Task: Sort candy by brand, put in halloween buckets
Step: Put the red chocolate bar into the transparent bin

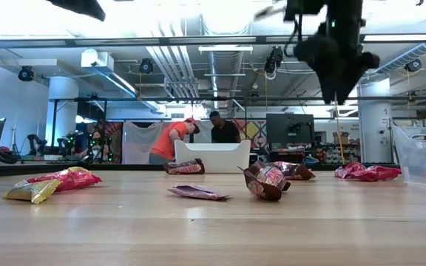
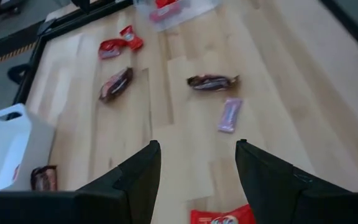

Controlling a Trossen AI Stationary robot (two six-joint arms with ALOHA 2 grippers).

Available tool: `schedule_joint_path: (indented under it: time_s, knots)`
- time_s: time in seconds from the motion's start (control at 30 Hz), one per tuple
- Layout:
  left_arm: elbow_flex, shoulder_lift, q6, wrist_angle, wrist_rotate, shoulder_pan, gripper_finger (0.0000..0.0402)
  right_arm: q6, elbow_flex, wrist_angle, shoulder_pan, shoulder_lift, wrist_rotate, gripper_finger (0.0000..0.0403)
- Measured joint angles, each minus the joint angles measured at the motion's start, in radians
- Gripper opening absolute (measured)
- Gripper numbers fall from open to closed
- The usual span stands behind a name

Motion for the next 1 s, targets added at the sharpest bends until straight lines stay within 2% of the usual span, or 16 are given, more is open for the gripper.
schedule_joint_path:
  time_s: [0.1,0.27,0.73,1.0]
  knots:
    - [-0.004,-0.012,0.0,-0.03,-0.003,0.014,0.019,-0.032,-0.028,0.007,-0.096,-0.002,-0.045,0.0189]
    - [-0.005,-0.022,0.0,-0.075,-0.087,0.018,0.019,-0.07,-0.121,0.044,-0.199,-0.002,-0.112,0.0189]
    - [-0.005,-0.024,-0.005,-0.096,-0.108,0.018,0.019,-0.117,-0.382,0.332,-0.318,-0.001,-0.223,0.0188]
    - [-0.005,-0.024,-0.001,-0.095,-0.136,0.039,0.019,-0.123,-0.43,0.4,-0.341,-0.001,-0.225,0.0153]
